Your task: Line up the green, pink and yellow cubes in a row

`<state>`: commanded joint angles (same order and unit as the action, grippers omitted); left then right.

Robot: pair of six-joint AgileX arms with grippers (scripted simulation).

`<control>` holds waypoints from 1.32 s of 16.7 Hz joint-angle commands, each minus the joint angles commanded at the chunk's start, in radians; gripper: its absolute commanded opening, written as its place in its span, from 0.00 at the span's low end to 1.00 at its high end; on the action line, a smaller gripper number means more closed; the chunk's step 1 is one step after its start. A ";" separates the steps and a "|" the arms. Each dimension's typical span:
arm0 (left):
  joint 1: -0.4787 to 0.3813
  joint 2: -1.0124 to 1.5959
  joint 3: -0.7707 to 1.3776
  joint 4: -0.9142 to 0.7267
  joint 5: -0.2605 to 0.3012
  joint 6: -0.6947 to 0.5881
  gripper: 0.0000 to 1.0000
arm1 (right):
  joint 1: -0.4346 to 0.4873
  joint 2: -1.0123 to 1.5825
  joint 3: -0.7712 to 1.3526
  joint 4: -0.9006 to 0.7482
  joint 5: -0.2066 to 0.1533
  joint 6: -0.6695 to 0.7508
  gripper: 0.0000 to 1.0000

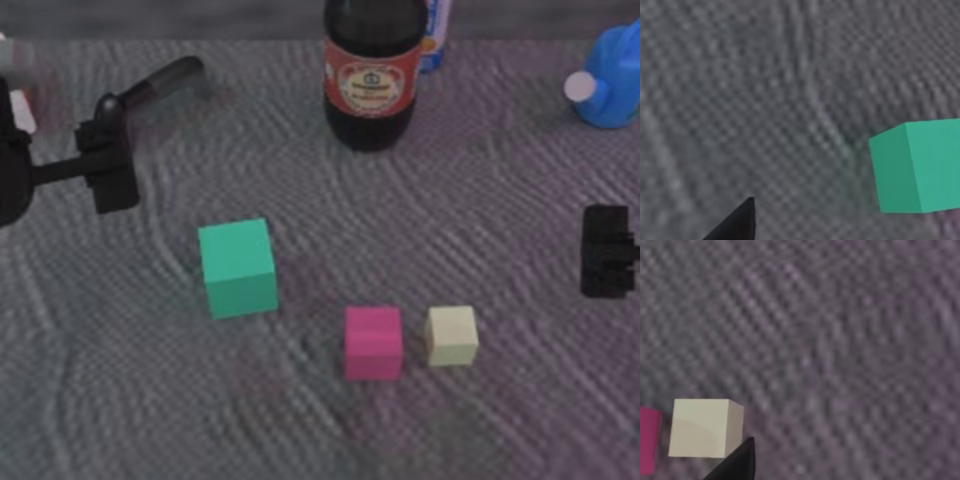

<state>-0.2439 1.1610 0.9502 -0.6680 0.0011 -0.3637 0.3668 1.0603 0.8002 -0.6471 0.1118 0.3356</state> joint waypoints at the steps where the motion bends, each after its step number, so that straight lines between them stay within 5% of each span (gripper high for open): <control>1: -0.023 0.108 0.077 -0.058 0.001 -0.030 1.00 | -0.036 -0.095 -0.085 0.051 -0.002 -0.036 1.00; 12: -0.212 0.896 0.745 -0.504 0.003 -0.277 1.00 | -0.331 -0.982 -0.750 0.582 -0.095 -0.314 1.00; 22: -0.227 0.970 0.798 -0.523 0.001 -0.298 1.00 | -0.357 -1.060 -0.800 0.647 -0.112 -0.336 1.00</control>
<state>-0.4707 2.1306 1.7480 -1.1906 0.0026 -0.6613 0.0100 0.0000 0.0000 0.0000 0.0000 0.0000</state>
